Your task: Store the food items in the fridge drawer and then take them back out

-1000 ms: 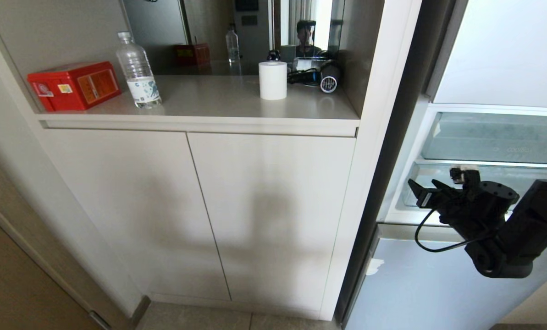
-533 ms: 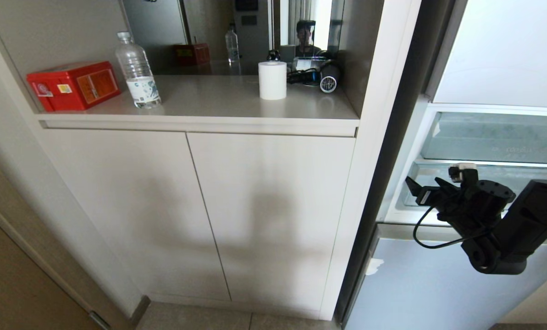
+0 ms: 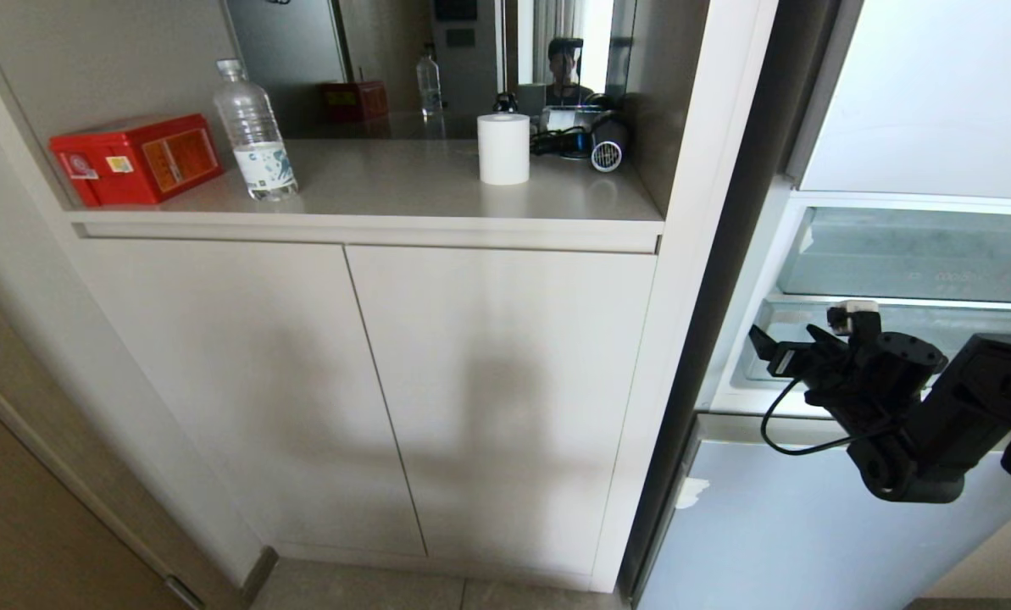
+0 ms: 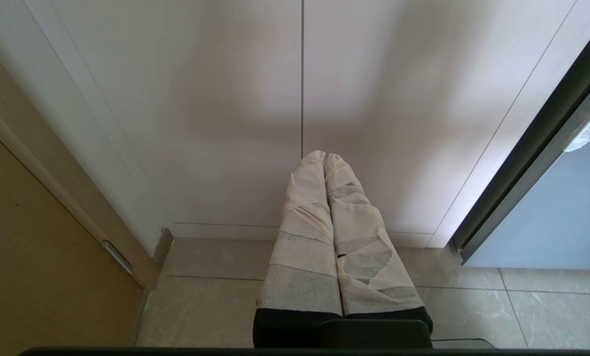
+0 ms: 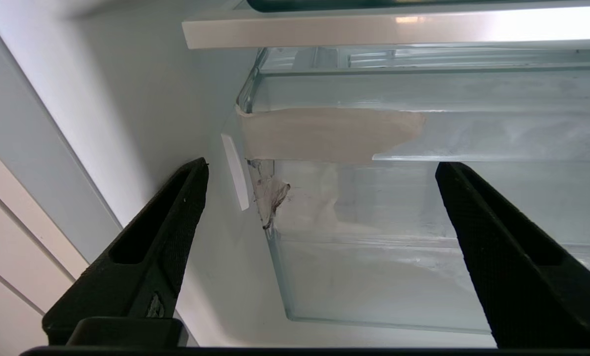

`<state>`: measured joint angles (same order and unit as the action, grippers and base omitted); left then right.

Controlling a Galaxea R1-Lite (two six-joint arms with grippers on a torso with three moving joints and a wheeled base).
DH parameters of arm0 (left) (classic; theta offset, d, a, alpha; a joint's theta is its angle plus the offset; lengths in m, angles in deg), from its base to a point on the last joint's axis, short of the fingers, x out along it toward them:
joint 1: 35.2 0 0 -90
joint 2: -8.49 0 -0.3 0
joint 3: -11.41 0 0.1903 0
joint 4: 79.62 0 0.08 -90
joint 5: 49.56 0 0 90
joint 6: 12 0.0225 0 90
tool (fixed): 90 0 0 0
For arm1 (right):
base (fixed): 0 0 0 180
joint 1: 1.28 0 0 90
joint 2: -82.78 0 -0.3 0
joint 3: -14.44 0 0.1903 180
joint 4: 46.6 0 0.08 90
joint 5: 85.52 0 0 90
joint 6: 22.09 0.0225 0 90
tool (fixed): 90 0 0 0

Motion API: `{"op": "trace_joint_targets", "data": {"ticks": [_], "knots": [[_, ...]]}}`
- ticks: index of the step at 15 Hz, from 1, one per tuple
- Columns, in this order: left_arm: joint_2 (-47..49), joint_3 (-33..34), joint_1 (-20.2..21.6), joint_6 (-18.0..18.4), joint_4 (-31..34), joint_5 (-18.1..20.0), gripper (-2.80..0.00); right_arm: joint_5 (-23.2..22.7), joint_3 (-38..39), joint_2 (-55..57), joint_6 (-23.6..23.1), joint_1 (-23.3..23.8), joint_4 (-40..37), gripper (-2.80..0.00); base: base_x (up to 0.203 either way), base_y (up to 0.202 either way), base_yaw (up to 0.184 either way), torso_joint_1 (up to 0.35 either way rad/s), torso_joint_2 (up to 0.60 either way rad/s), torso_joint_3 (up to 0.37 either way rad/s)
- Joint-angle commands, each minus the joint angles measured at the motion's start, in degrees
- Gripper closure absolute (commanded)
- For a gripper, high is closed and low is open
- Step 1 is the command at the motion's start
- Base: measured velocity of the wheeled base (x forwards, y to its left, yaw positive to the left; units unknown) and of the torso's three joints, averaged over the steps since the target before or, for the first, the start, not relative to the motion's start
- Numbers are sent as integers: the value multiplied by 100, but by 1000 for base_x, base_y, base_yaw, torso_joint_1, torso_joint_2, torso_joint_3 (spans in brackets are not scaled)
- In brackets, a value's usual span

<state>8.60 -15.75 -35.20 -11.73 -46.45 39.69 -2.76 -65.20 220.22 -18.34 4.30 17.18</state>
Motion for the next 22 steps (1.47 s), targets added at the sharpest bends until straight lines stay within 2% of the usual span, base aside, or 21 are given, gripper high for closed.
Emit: {"op": "trace_joint_targets", "data": {"ticks": [1, 9, 10, 22], "knots": [[-2, 1, 0, 0, 4, -5, 0, -14, -24, 29, 4, -5, 51, -280, 0, 0, 0, 0, 0, 0], [-2, 1, 0, 0, 4, -5, 0, 21, -147, 108, -5, -5, 51, -280, 0, 0, 0, 0, 0, 0], [-2, 1, 0, 0, 4, -5, 0, 21, -147, 117, -14, -5, 51, 0, 0, 0, 0, 0, 0, 0], [-2, 1, 0, 0, 4, -5, 0, 104, -51, 61, -23, -260, 51, 0, 0, 0, 0, 0, 0, 0]]}}
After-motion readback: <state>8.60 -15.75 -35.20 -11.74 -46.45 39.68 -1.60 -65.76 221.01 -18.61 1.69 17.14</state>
